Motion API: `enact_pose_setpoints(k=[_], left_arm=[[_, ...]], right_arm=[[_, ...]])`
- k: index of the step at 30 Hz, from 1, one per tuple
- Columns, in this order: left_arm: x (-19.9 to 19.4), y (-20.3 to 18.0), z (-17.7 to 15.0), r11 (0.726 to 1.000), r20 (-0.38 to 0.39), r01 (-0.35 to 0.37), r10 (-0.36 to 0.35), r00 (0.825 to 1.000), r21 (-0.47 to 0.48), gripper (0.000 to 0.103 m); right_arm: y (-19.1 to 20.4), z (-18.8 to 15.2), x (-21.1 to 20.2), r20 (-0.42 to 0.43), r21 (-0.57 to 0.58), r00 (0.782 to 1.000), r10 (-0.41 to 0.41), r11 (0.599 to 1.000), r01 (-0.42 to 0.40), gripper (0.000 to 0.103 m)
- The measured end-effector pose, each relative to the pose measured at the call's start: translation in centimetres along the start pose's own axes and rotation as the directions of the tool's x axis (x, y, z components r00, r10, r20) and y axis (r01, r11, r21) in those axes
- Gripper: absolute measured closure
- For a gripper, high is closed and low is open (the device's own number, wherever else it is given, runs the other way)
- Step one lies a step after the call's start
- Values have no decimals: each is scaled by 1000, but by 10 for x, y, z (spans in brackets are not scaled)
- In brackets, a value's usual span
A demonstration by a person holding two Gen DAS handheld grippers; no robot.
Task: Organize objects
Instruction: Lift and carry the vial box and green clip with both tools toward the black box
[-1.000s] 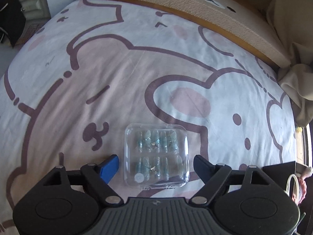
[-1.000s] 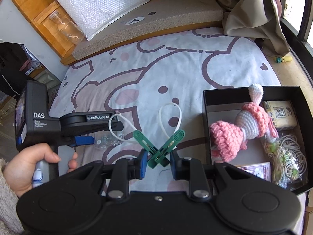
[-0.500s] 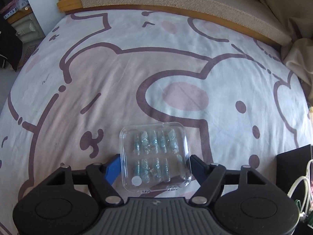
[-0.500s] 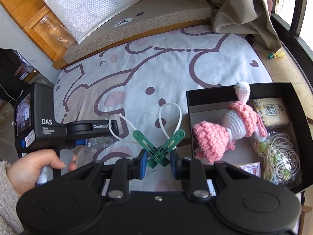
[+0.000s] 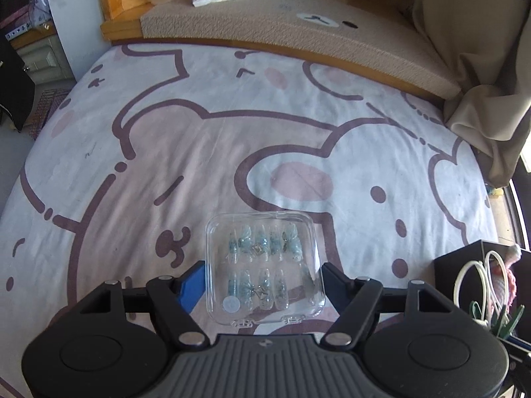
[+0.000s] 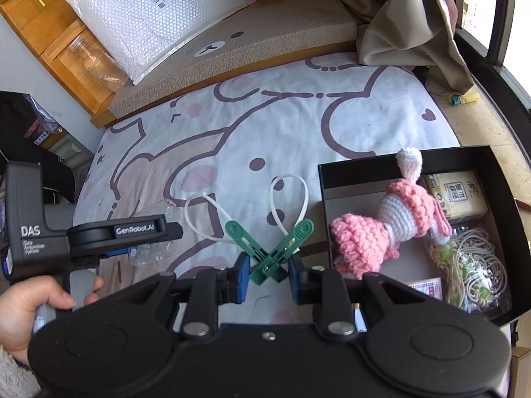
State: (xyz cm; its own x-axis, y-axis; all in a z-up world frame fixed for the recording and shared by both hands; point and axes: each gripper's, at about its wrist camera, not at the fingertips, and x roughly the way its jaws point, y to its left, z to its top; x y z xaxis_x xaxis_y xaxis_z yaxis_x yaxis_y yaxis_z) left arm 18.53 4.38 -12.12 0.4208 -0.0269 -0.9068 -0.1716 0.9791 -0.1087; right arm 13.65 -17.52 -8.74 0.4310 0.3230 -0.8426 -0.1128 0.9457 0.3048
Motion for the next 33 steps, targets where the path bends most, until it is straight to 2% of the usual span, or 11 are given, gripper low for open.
enact_pose_setpoints(k=[11, 23, 33], left_arm=[[-56, -9, -21, 994, 114, -26, 13, 993, 108, 29], [-102, -18, -49, 987, 192, -33, 2, 981, 157, 29], [-124, -21, -63, 986, 236, -24, -16, 972, 167, 29]], right_arm=[[2, -8, -27, 56, 2, 998, -1, 1000, 0, 78], [3, -21, -53, 102, -41, 994, -40, 998, 44, 78], [9, -35, -69, 136, -102, 990, -44, 993, 58, 78]])
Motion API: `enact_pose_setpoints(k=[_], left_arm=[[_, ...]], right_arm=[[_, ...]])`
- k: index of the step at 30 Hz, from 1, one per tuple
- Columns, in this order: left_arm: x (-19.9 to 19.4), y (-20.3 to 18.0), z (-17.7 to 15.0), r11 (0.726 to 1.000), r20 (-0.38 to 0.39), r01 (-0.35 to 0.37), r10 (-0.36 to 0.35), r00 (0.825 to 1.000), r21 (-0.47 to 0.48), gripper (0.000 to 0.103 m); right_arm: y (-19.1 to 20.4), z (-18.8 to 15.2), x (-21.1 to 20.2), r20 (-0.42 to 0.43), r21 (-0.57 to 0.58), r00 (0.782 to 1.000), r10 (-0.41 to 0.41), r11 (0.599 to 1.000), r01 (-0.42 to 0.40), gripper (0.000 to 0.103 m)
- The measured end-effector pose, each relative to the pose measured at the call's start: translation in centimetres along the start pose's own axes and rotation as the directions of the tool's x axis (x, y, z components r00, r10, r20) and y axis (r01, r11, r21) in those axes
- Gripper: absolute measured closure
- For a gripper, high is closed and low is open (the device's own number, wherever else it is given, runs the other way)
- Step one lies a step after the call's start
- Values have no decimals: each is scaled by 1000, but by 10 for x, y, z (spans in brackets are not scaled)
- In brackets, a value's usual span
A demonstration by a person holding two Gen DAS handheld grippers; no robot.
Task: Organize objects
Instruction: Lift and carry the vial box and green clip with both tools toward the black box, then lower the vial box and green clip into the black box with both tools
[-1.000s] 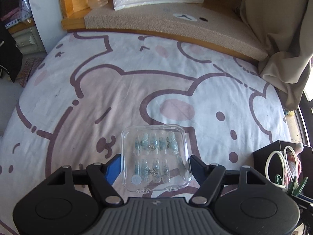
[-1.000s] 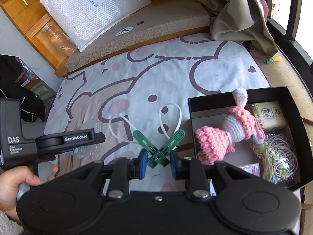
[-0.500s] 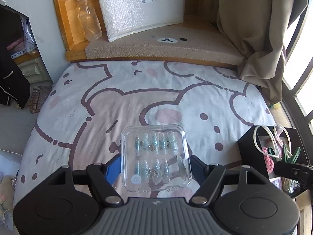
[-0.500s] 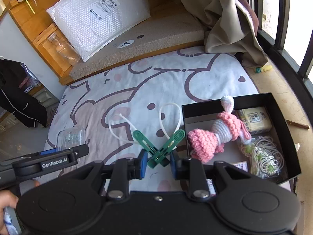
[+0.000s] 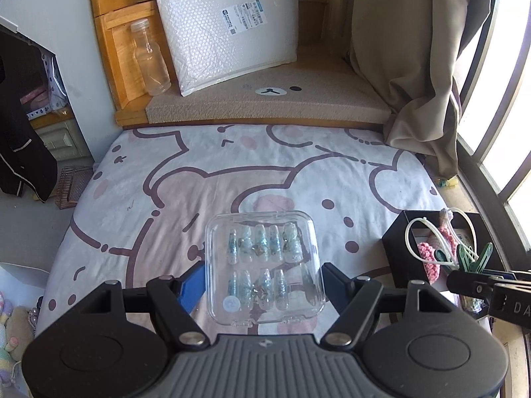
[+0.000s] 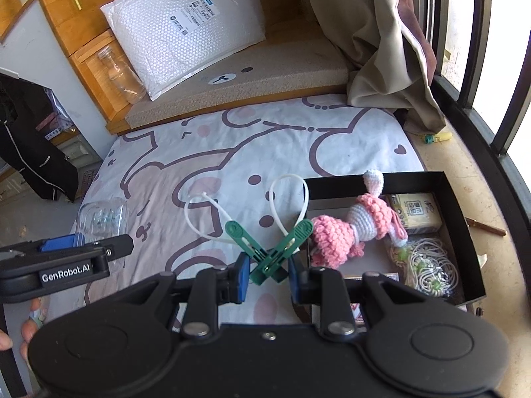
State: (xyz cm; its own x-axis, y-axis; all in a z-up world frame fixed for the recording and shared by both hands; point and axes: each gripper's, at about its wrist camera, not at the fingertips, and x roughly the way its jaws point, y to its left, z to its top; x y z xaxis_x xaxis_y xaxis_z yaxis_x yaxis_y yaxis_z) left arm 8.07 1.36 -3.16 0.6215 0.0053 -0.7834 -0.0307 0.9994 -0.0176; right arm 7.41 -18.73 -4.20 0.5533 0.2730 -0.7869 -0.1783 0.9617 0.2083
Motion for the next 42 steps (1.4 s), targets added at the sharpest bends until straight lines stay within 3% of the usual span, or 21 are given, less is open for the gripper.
enact_pose_setpoints(k=[17, 42], left_arm=[[-8, -9, -2, 999, 2, 36, -36, 999, -29, 29], [7, -107, -1, 982, -33, 166, -164, 986, 94, 29]], right_arm=[[-6, -2, -14, 31, -54, 999, -11, 998, 13, 78], [-99, -8, -45, 37, 80, 992, -118, 990, 115, 78]])
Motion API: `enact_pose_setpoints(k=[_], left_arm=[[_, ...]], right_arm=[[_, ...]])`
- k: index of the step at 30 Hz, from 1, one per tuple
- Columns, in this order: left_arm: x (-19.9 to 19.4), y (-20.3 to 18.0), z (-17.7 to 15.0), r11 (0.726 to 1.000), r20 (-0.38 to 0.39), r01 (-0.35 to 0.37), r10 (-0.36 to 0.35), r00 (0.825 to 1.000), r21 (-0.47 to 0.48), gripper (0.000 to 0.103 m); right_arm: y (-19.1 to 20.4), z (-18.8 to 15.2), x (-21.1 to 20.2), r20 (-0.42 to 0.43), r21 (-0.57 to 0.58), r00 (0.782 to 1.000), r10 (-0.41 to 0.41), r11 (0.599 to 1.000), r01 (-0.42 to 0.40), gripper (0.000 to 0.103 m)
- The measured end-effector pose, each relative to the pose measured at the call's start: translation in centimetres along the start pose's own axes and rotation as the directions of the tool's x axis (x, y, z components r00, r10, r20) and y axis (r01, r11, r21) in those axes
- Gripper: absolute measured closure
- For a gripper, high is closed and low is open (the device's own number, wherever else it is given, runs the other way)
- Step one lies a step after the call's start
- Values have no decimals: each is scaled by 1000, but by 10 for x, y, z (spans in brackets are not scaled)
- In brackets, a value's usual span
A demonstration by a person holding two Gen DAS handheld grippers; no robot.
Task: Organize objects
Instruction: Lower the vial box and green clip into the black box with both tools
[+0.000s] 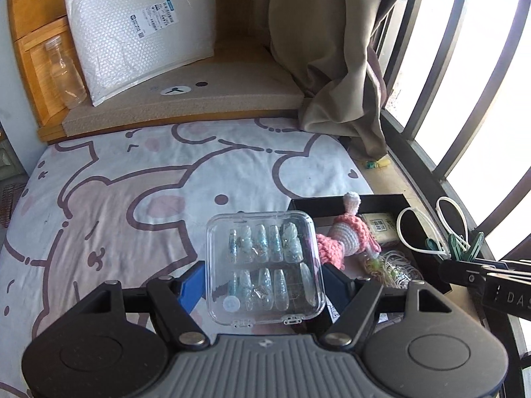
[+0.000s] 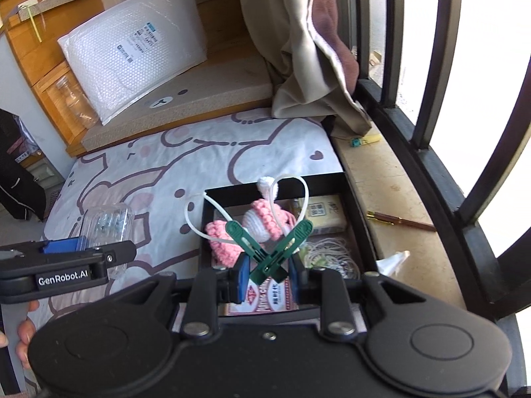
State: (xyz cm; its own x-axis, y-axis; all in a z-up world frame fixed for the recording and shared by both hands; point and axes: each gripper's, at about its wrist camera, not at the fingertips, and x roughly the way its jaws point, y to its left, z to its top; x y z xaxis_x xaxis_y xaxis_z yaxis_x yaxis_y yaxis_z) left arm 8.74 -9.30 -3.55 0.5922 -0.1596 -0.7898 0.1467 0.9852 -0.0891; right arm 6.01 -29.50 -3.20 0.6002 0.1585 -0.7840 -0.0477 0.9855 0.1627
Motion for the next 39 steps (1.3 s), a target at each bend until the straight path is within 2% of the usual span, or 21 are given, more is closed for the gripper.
enact_pose_setpoints(k=[11, 25, 26, 27, 29, 34, 39], left_arm=[[9, -24, 3, 999, -3, 39, -39, 999, 27, 29], [22, -21, 10, 997, 1, 61, -62, 998, 37, 29], [24, -20, 11, 997, -1, 63, -63, 998, 35, 29], [25, -19, 11, 997, -4, 64, -63, 998, 33, 29], [29, -18, 12, 997, -8, 65, -65, 998, 33, 29], [38, -20, 12, 997, -28, 77, -76, 997, 33, 29], [43, -29, 11, 994, -44, 109, -108, 993, 29, 29]], right_arm=[[-25, 1, 6, -29, 30, 1000, -12, 999, 12, 78], [-7, 14, 71, -144, 48, 987, 74, 997, -68, 77], [-7, 15, 77, -150, 67, 986, 78, 995, -68, 74], [-8, 16, 81, -156, 86, 984, 81, 994, -69, 58], [-11, 18, 85, -148, 110, 986, 75, 992, -59, 44], [-22, 22, 88, -138, 162, 987, 78, 985, -56, 46], [-31, 23, 81, -126, 185, 989, 80, 981, -56, 63]])
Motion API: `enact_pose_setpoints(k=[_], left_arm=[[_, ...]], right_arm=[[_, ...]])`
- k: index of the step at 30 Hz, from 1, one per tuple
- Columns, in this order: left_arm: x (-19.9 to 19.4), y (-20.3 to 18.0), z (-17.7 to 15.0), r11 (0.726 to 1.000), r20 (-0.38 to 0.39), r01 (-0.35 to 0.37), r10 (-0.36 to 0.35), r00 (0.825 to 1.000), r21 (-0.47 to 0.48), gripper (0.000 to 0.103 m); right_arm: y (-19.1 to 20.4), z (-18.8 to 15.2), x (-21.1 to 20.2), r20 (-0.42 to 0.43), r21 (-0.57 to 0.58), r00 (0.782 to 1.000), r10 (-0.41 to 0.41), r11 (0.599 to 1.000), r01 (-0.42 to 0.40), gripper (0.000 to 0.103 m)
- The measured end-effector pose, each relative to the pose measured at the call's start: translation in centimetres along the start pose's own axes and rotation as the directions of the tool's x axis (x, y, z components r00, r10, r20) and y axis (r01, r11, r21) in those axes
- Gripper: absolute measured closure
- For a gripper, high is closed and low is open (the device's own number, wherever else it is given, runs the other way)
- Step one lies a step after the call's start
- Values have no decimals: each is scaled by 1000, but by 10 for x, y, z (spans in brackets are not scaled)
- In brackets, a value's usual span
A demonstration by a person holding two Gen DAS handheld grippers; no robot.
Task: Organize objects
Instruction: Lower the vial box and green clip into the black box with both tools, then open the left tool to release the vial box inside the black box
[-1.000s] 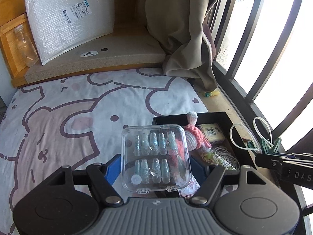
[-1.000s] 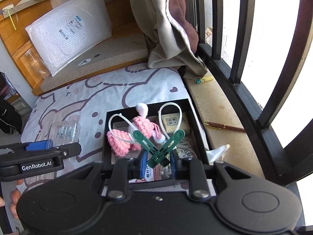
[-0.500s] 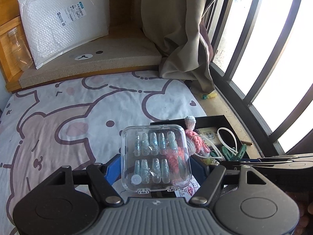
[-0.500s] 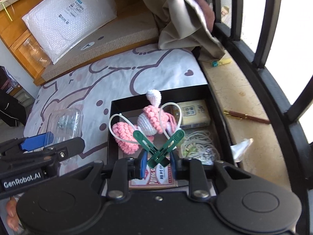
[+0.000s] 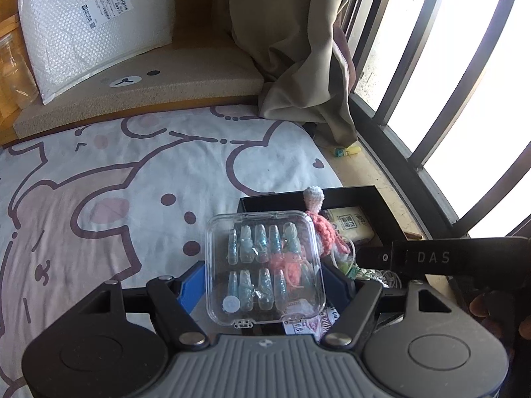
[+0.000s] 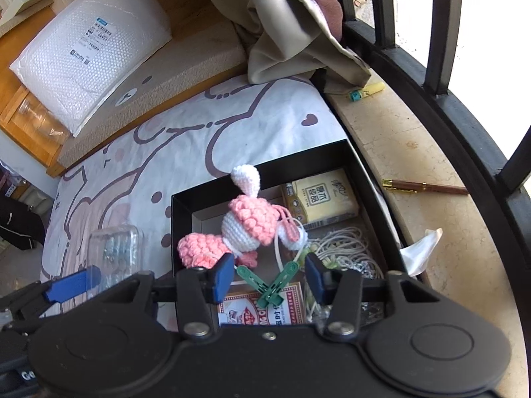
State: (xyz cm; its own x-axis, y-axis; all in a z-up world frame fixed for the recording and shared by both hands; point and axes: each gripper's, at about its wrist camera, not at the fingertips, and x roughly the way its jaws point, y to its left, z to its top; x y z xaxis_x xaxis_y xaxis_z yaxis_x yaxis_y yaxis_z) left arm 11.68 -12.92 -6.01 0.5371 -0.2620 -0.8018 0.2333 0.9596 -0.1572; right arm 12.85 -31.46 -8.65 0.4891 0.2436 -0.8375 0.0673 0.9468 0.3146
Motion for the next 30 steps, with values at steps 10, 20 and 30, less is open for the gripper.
enact_pose_setpoints(k=[10, 20, 30], left_arm=[[-5, -2, 3, 999, 21, 25, -24, 999, -37, 29], [5, 8, 6, 999, 3, 14, -14, 1000, -32, 29], [11, 9, 6, 999, -8, 24, -25, 1000, -40, 29]], right_arm=[[-3, -15, 28, -188, -62, 981, -50, 997, 39, 92], [16, -5, 66, -184, -51, 982, -32, 998, 23, 98], [-4, 12, 61, -131, 52, 991, -25, 998, 32, 98]])
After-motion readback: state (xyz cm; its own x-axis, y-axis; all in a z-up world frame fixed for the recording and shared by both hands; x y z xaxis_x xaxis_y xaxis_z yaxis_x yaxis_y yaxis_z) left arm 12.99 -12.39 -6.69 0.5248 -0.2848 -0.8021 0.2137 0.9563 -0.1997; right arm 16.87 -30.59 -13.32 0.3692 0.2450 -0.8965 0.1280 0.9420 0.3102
